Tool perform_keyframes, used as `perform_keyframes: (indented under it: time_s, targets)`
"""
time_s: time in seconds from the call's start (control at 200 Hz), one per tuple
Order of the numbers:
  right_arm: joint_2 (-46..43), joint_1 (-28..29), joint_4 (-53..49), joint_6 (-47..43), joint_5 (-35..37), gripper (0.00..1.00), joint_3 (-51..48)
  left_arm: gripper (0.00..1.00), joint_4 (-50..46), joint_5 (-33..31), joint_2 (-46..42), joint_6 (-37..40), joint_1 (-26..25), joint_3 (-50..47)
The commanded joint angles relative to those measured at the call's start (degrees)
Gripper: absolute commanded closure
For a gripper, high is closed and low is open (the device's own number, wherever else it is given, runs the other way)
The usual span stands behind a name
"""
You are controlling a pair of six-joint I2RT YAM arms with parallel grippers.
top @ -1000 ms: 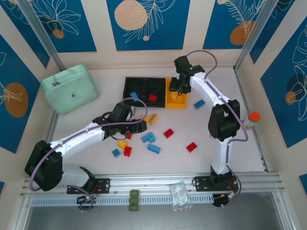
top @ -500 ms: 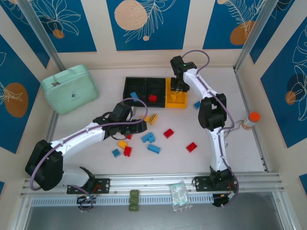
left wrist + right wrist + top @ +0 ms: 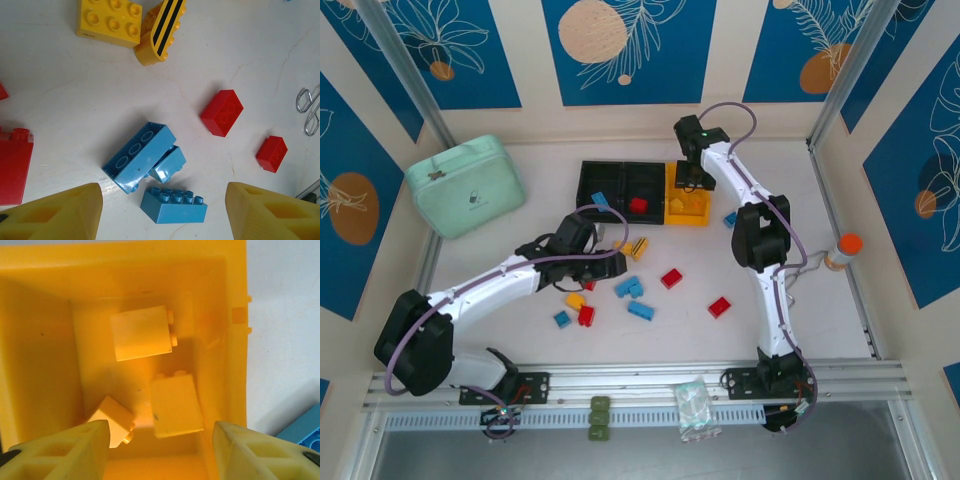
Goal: Sort the legos into containers by color
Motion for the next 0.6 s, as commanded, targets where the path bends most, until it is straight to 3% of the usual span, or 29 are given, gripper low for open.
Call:
perform_keyframes:
  time_s: [0.0, 0.2, 0.595]
  targets:
    - [-1.7, 0.8, -1.7, -0.1, 0.4, 0.43, 1.8, 0.34, -0.1, 0.1, -0.5, 0.4, -0.3, 0.2]
    - [-13.2, 2.3, 2.7, -0.4, -3.8, 0.43, -8.6, 0.34, -4.5, -3.7, -3.2, 1.6, 0.3, 1.4]
    - [-42.7, 4.9, 21.2, 2.7, -24.8, 0.44, -50.1, 0.35, -16.2, -10.5, -6.4, 4.7, 1.9, 2.2]
